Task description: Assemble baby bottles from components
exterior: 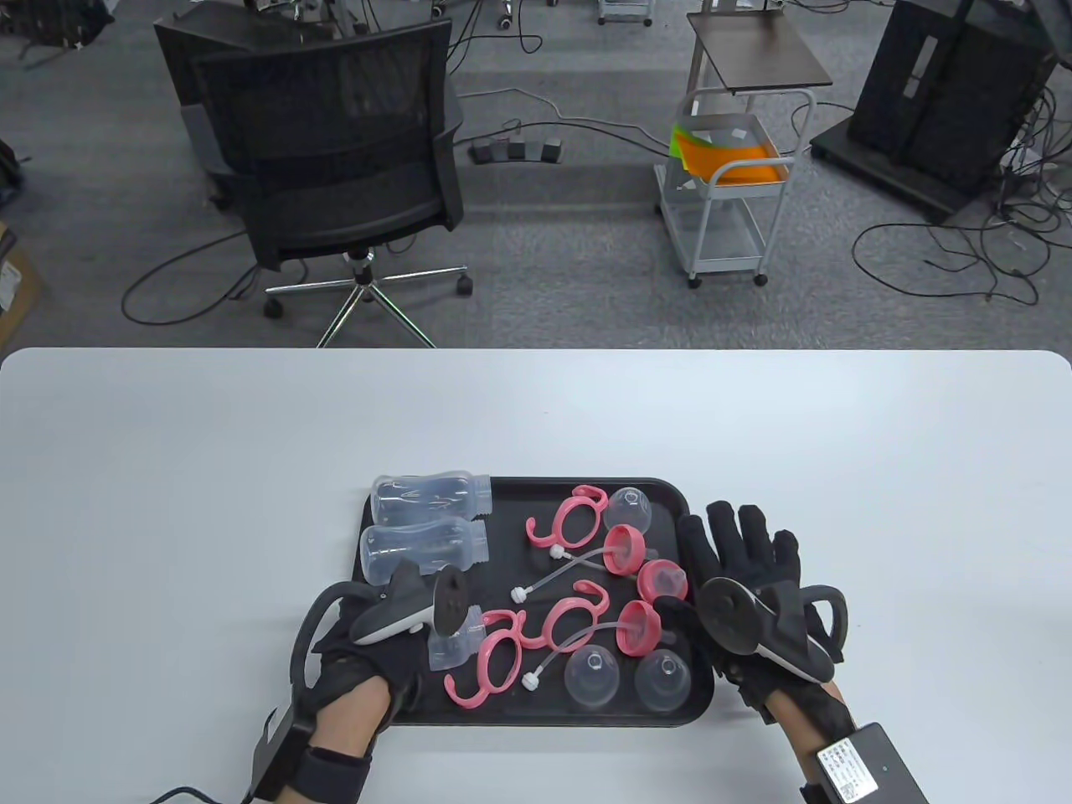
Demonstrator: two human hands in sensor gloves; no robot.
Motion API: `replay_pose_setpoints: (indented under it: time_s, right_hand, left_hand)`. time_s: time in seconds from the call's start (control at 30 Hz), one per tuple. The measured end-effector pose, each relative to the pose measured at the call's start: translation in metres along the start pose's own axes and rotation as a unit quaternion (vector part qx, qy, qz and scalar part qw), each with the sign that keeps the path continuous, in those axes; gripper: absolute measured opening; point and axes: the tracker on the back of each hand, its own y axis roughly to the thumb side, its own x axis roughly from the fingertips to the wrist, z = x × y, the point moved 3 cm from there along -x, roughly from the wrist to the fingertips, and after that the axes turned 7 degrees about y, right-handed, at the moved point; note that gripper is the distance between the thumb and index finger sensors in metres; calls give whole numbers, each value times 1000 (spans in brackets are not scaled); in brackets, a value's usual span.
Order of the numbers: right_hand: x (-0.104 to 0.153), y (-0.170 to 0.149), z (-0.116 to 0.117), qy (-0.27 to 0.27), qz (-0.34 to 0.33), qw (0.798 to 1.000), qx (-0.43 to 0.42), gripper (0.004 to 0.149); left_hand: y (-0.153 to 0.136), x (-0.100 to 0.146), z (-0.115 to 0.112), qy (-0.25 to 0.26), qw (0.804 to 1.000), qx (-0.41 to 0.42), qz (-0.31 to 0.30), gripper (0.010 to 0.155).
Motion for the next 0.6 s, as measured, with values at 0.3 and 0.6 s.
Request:
replay_pose_setpoints:
  time_s: [0.3, 0.6]
  right_hand:
    - [2, 8, -6, -9, -12, 1000, -1, 90]
    - [13, 42, -30, -59, -67, 996, 5, 87]
  left_hand:
    - [-19, 27, 34, 70, 997, 38, 15, 103]
    - [-48, 45, 57, 194, 968, 156, 14, 103]
